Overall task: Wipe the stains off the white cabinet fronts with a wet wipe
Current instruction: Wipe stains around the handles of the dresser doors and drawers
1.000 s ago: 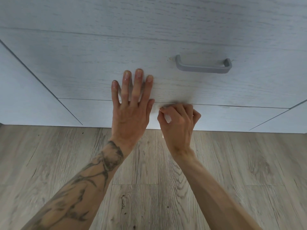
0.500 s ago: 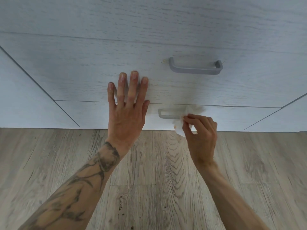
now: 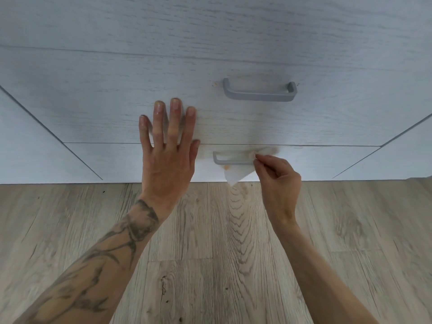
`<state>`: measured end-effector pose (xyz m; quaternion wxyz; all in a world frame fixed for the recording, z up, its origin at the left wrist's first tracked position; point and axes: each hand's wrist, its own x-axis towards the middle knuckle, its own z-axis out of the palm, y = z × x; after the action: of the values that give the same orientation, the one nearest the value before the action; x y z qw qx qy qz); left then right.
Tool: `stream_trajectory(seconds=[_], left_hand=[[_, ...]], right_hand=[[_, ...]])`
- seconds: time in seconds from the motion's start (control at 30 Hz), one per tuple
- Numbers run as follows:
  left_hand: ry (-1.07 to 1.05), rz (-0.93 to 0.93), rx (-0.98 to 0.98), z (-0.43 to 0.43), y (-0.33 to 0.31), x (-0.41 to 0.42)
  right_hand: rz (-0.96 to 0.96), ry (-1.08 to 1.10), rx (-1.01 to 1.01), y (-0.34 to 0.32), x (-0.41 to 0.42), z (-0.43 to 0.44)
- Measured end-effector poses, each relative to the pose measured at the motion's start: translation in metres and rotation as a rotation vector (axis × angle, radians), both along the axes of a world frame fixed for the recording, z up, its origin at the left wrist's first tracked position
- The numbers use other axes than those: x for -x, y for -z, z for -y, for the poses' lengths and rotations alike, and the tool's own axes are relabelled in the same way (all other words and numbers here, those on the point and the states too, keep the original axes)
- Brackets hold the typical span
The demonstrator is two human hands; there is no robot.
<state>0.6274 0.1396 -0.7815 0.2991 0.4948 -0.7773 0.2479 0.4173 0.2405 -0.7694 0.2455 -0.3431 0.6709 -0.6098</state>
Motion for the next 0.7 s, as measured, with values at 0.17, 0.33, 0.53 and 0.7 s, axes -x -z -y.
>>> stream_trajectory(seconds=[0.17,0.33,0.53,0.7], left_hand=[[-0.002,-0.002,0.006,0.001,0.001,-0.001],[0.006,-0.001,0.004,0.001,0.000,-0.001],[0.003,-0.005,0.009,0.001,0.001,-0.001],[0.004,-0.002,0.013,0.001,0.000,-0.001]], right_hand=[[-0.062,-0.029,-0.002,0.005,-0.001,-0.009],[0.020,0.024,0.019,0.003,0.002,0.000],[-0.051,0.030,0.021,0.005,0.002,-0.004],[-0.077,0.031,-0.012,0.004,0.007,0.006]])
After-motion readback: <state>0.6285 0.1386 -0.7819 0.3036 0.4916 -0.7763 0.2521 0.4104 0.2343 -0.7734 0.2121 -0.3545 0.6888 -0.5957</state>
